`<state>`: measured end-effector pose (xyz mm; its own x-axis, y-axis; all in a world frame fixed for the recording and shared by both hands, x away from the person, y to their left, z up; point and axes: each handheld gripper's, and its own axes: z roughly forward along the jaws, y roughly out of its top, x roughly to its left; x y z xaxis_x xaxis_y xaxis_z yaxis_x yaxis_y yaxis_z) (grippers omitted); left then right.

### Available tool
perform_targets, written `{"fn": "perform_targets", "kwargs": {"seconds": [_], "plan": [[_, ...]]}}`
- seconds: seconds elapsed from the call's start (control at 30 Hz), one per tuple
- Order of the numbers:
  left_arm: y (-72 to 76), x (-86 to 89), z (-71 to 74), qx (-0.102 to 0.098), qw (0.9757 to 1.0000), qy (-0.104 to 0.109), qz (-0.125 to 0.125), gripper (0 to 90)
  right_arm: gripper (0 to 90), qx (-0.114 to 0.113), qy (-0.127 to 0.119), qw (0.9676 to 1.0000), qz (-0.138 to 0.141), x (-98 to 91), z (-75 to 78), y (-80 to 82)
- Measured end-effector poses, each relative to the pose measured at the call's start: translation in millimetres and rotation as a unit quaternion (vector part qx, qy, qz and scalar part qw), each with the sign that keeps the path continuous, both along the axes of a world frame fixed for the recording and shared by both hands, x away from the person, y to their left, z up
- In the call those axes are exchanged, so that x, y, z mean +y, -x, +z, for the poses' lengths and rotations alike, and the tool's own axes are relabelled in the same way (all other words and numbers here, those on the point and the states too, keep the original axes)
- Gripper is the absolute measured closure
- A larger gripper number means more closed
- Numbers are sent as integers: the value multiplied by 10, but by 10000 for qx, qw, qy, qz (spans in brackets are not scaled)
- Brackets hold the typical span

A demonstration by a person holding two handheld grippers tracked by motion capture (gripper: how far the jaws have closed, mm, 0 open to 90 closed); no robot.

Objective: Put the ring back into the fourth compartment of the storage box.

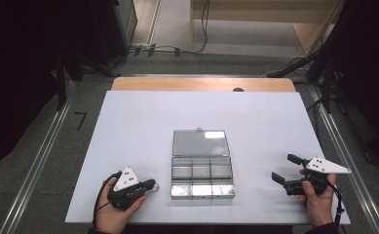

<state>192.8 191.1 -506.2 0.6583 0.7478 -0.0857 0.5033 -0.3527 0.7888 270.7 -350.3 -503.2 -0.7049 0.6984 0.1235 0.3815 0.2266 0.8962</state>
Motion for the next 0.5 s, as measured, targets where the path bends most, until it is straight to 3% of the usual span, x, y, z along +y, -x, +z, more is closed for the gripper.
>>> {"fn": "perform_targets", "kwargs": {"seconds": [0.5], "plan": [[34, -1, 69, -178, 9997, 163, 1, 883, 0, -32, 9, 10000, -2, -1, 1, 1]]}}
